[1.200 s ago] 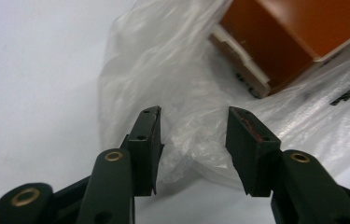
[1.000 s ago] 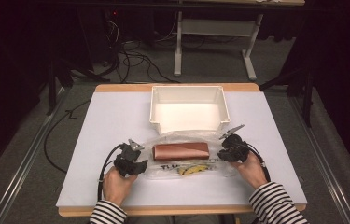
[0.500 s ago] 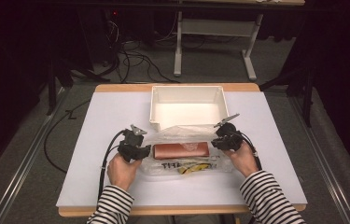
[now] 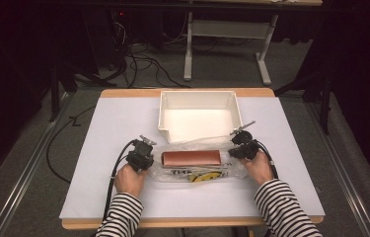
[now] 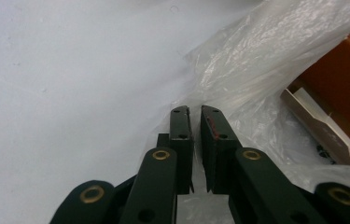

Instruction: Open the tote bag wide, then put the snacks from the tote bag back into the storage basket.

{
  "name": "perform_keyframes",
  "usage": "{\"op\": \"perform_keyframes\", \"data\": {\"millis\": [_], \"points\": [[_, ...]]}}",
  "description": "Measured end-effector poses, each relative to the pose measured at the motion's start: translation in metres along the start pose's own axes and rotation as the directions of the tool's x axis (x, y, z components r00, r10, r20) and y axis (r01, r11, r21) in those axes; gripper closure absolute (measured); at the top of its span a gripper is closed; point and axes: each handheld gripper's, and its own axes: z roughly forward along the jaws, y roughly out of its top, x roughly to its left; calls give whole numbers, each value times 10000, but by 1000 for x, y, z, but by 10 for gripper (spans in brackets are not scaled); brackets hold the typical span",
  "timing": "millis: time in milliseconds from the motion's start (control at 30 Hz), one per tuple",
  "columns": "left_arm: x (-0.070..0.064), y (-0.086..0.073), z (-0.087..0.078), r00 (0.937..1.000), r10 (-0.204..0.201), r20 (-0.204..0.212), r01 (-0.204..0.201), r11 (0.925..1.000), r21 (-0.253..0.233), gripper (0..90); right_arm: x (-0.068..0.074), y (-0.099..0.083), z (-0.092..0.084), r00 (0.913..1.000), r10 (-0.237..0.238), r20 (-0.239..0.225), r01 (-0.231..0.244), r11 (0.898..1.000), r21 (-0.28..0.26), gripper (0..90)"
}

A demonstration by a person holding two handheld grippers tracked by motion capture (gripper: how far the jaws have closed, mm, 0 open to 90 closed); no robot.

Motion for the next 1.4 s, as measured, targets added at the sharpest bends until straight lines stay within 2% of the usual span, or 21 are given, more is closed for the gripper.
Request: {"op": "perform_keyframes", "data": {"millis": [33,133,200,300,500,633,800,933,1033,1233,1400], "points": [[0,0,-1,10000,-74,20,74,10000,4,809,0,-1,-1,10000,-25,8,25,10000,49,876],[1,-3,-12,9991,-261,324,276,9985,-465,685,5,-2,-5,9993,-351,100,350,9993,101,817],[3,-7,-22,9970,-431,649,481,9958,-778,638,6,-3,-10,9991,-409,-98,408,9991,-102,797],[3,-13,-35,9949,-389,932,490,9928,-1091,582,7,-6,-20,9983,-413,-415,394,9982,-462,769],[-3,-25,-47,9946,-262,1007,393,9906,-1309,506,10,-12,-33,9918,-989,-812,906,9908,-1007,700],[-4,-30,-47,9940,-331,1041,463,9907,-1276,489,10,-15,-39,9867,-1129,-1171,970,9863,-1337,649],[-6,-32,-43,9940,-344,1035,471,9913,-1226,480,13,-15,-41,9800,-1433,-1378,1212,9801,-1573,606],[-6,-33,-38,9937,-409,1047,534,9915,-1190,478,15,-15,-44,9759,-1502,-1582,1217,9767,-1765,580],[-6,-33,-35,9935,-425,1054,550,9914,-1189,473,17,-16,-45,9700,-2023,-1349,1739,9649,-1967,557],[-10,-32,-31,9919,-485,1175,644,9888,-1350,469,22,-12,-47,9566,-2421,-1622,2072,9565,-2055,481],[-10,-30,-27,9910,-465,1253,623,9901,-1254,471,29,-5,-50,9440,-2807,-1732,2436,9474,-2077,430]]}}
